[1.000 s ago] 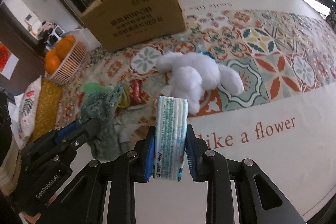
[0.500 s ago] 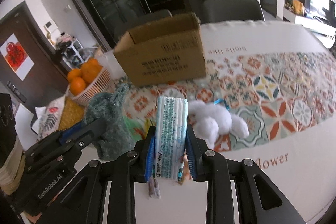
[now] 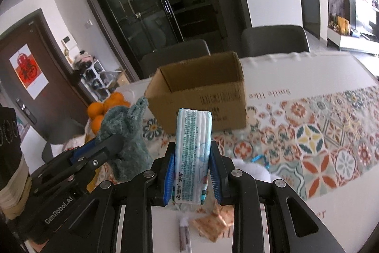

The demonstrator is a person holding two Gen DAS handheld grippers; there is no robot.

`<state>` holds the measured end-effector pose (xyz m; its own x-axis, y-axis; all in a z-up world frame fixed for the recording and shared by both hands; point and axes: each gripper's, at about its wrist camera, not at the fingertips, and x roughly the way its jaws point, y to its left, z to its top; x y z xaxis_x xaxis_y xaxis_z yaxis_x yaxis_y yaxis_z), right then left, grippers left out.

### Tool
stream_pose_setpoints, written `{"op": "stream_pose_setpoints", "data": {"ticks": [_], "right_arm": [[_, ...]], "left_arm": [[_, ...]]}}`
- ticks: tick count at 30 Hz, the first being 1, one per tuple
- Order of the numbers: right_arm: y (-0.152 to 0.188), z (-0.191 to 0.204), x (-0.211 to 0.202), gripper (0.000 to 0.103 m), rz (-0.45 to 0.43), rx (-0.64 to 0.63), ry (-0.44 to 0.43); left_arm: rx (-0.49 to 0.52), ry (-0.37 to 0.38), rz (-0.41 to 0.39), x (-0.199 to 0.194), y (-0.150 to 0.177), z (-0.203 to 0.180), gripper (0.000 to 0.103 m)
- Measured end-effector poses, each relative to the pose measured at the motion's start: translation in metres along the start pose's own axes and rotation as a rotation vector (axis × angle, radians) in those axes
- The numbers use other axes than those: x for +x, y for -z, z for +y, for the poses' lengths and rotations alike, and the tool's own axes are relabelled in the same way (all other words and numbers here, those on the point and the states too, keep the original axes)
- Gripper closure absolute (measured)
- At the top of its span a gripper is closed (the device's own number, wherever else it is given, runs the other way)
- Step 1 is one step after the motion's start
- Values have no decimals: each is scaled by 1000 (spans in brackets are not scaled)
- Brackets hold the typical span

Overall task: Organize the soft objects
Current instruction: 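Carry the glove and tissue pack with both tools over the cardboard box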

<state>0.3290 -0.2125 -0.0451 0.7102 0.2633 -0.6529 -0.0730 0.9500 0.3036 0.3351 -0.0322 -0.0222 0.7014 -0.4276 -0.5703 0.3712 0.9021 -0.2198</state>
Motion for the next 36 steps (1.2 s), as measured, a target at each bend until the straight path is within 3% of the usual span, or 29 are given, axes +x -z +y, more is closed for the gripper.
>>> {"op": "stream_pose_setpoints", "data": {"ticks": [16,36], "right_arm": [[-78,2,24,75,-66,-27,-43],[-149,-5,85,75,-19,-54,-55]], "left_arm": [[32,-8,-37,33,-69,12,82],[60,-41,-7,93,-129,32,82]]}}
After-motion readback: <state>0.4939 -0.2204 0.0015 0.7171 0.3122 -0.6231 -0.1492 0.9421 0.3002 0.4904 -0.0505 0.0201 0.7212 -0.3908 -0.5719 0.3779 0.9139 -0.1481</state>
